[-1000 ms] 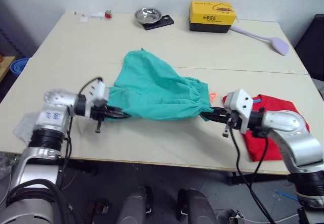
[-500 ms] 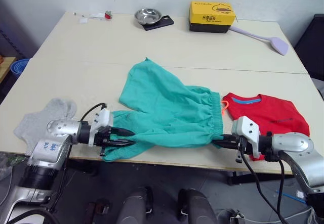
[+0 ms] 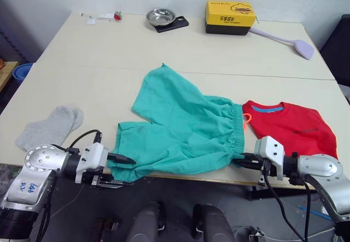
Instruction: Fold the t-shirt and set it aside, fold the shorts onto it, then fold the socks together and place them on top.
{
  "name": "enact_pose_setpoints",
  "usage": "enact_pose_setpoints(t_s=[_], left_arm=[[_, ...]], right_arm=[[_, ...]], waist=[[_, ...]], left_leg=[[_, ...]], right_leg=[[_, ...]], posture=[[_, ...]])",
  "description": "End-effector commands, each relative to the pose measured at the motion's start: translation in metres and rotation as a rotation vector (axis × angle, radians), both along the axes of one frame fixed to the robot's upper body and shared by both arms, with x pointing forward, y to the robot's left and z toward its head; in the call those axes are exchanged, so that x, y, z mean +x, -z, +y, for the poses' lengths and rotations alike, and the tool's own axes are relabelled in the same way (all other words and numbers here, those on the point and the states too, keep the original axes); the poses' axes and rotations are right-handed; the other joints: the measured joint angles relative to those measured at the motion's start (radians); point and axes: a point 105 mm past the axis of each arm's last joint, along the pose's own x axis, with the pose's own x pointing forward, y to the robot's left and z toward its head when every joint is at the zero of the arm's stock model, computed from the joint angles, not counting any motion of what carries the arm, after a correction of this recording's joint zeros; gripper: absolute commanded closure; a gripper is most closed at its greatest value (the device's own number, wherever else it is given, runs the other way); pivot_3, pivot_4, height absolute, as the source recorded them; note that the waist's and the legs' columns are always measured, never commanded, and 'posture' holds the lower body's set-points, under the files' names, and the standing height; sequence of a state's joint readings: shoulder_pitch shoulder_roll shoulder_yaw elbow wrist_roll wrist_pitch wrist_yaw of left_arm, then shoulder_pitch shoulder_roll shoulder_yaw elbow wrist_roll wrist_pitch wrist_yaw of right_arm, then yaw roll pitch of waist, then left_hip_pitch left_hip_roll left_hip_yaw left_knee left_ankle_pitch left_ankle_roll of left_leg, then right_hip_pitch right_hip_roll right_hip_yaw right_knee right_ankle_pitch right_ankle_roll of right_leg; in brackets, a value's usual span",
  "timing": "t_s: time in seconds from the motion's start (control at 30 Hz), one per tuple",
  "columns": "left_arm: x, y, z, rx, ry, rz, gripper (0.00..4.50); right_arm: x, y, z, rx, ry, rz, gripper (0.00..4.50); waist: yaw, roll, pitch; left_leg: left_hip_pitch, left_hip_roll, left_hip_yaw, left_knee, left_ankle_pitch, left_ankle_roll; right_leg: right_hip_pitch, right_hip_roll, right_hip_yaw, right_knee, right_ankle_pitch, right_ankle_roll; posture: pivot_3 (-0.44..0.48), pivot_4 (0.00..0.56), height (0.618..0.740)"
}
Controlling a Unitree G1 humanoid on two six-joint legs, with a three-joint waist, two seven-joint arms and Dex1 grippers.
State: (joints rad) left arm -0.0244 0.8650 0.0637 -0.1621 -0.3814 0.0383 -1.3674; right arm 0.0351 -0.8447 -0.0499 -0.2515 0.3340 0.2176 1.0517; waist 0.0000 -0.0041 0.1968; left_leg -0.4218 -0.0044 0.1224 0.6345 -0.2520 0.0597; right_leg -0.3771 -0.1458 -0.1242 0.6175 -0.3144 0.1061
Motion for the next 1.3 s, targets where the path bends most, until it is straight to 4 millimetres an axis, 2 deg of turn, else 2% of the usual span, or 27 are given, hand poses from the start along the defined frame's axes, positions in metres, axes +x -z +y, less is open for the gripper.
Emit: enact_pose_setpoints(t_s=[0.03, 0.2, 0.23, 0.3, 0.4, 0.53, 0.63, 0.8, 0.9, 1.03, 1.2, 1.3], left_arm=[[0.0, 0.008, 0.0, 0.064, 0.022, -0.081, 1.56], [0.015, 0.021, 0.007, 0.111, -0.055, -0.16, 1.56], [0.018, 0.021, 0.008, 0.106, -0.071, -0.171, 1.74], [0.018, 0.021, 0.011, 0.12, -0.06, -0.176, 2.21], [0.014, 0.019, 0.015, 0.107, -0.042, -0.155, 3.14], [0.008, 0.0, 0.011, -0.016, -0.028, -0.098, 4.48], [0.009, -0.009, 0.015, -0.052, -0.035, -0.075, 4.48], [0.042, -0.051, 0.03, -0.292, -0.268, -0.013, 4.48], [0.044, -0.046, 0.045, -0.186, -0.285, -0.033, 4.48], [0.015, -0.016, 0.06, 0.065, -0.166, 0.04, 4.48], [-0.017, -0.013, 0.044, 0.032, -0.1, 0.231, 4.48], [-0.017, -0.026, 0.029, -0.072, -0.115, 0.303, 4.48]], right_arm=[[0.003, -0.008, -0.004, 0.001, 0.002, -0.039, 4.5], [0.004, -0.007, -0.003, 0.003, -0.002, -0.042, 4.5], [0.004, -0.007, -0.003, 0.002, -0.002, -0.042, 4.5], [0.004, -0.007, -0.004, 0.001, -0.003, -0.042, 4.5], [0.004, -0.007, -0.006, -0.002, -0.001, -0.042, 4.5], [0.004, -0.007, -0.009, -0.003, 0.0, -0.039, 4.5], [0.004, -0.007, -0.01, -0.002, -0.004, -0.036, 4.5], [0.003, -0.014, -0.007, 0.041, -0.047, -0.051, 4.5], [0.005, -0.022, -0.008, 0.062, -0.056, -0.081, 4.5], [-0.013, -0.011, -0.012, -0.001, -0.122, -0.001, 4.5], [-0.048, -0.002, -0.007, 0.008, -0.211, 0.209, 4.5], [-0.052, -0.004, -0.006, -0.016, -0.24, 0.254, 4.5]], waist=[[0.0, 0.0, 0.0], [0.0, 0.0, 0.0], [0.001, 0.0, 0.0], [0.0, 0.0, 0.0], [0.0, 0.0, 0.0], [-0.001, 0.0, 0.0], [-0.001, 0.0, 0.0], [0.003, 0.0, 0.0], [-0.002, 0.0, 0.0], [-0.01, 0.001, 0.0], [0.001, 0.001, 0.001], [0.001, 0.001, 0.001]], left_leg=[[0.0, 0.0, 0.0, -0.001, 0.0, 0.0], [0.0, 0.0, 0.0, -0.002, 0.001, -0.001], [0.0, 0.0, 0.0, -0.002, 0.001, -0.001], [0.0, 0.0, 0.0, -0.002, 0.001, -0.001], [0.0, 0.0, 0.0, -0.002, 0.001, -0.001], [0.0, 0.0, 0.0, -0.002, 0.001, -0.001], [0.0, 0.0, 0.0, -0.002, 0.001, 0.0], [0.0, 0.0, -0.001, -0.001, 0.002, 0.0], [0.001, 0.0, -0.001, -0.001, 0.002, 0.0], [0.001, 0.0, 0.002, -0.004, 0.003, 0.0], [0.0, 0.0, 0.0, -0.005, 0.002, 0.0], [0.001, 0.0, -0.001, -0.004, 0.0, 0.004]], right_leg=[[0.0, 0.0, 0.0, 0.0, 0.0, 0.0], [-0.001, 0.0, 0.0, 0.0, 0.0, 0.0], [-0.001, 0.0, 0.0, 0.0, 0.0, 0.0], [-0.001, 0.0, 0.0, 0.0, 0.0, 0.0], [-0.001, 0.0, 0.0, 0.0, 0.0, 0.0], [-0.001, 0.0, 0.0, 0.0, 0.0, 0.0], [-0.001, 0.0, 0.0, 0.0, 0.0, 0.0], [0.0, 0.0, -0.002, 0.0, 0.0, 0.0], [0.0, 0.0, -0.002, 0.001, 0.0, 0.0], [-0.001, 0.002, -0.001, 0.001, 0.0, 0.0], [-0.001, 0.001, -0.002, -0.001, 0.0, -0.001], [0.001, -0.001, -0.001, -0.002, 0.0, -0.001]], posture=[[0.0, 0.15, 0.74], [0.0, 0.15, 0.74], [0.0, 0.15, 0.74], [0.0, 0.15, 0.74], [0.0, 0.15, 0.74], [0.0, 0.15, 0.74], [0.0, 0.15, 0.74], [0.0, 0.15, 0.74], [0.0, 0.15, 0.74], [0.0, 0.15, 0.74], [0.0, 0.15, 0.74], [0.0, 0.15, 0.74]])
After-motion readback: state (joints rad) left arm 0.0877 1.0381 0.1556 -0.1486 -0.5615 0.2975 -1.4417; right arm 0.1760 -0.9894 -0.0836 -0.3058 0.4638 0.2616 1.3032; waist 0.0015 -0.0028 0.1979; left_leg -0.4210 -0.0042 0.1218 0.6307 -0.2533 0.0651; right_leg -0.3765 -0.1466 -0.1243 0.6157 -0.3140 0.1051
